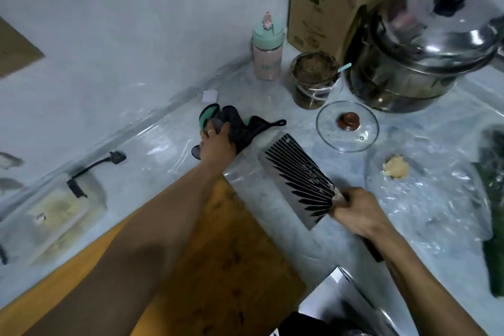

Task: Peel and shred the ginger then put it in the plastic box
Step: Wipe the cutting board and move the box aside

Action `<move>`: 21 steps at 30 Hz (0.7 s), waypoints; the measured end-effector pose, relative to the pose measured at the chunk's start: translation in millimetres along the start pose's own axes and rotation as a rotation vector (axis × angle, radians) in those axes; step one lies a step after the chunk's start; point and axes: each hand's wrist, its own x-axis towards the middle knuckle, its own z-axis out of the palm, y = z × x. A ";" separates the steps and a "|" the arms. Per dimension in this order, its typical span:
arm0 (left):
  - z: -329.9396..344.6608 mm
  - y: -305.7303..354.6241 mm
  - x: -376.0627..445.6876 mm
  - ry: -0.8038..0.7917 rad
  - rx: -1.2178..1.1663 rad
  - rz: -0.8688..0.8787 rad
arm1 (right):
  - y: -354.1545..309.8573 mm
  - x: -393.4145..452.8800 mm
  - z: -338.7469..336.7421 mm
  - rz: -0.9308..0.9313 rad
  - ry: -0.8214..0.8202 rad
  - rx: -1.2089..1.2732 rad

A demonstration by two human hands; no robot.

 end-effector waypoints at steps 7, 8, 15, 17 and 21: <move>47.4 43.3 -93.6 -0.033 -0.039 0.220 | 3.9 -0.3 -16.7 0.039 0.223 0.480; 56.9 54.2 -117.8 -0.055 -0.043 0.288 | 1.8 1.8 -17.9 0.040 0.239 0.510; 50.0 21.6 -108.8 -0.035 0.003 0.488 | 8.8 -15.8 -19.7 -0.004 0.198 0.512; 36.8 8.3 -82.4 -0.014 0.048 0.319 | 18.6 -25.2 -19.5 0.003 0.178 0.512; 66.4 55.1 -133.7 -0.071 -0.041 0.387 | 38.8 -34.2 -24.9 0.029 0.197 0.464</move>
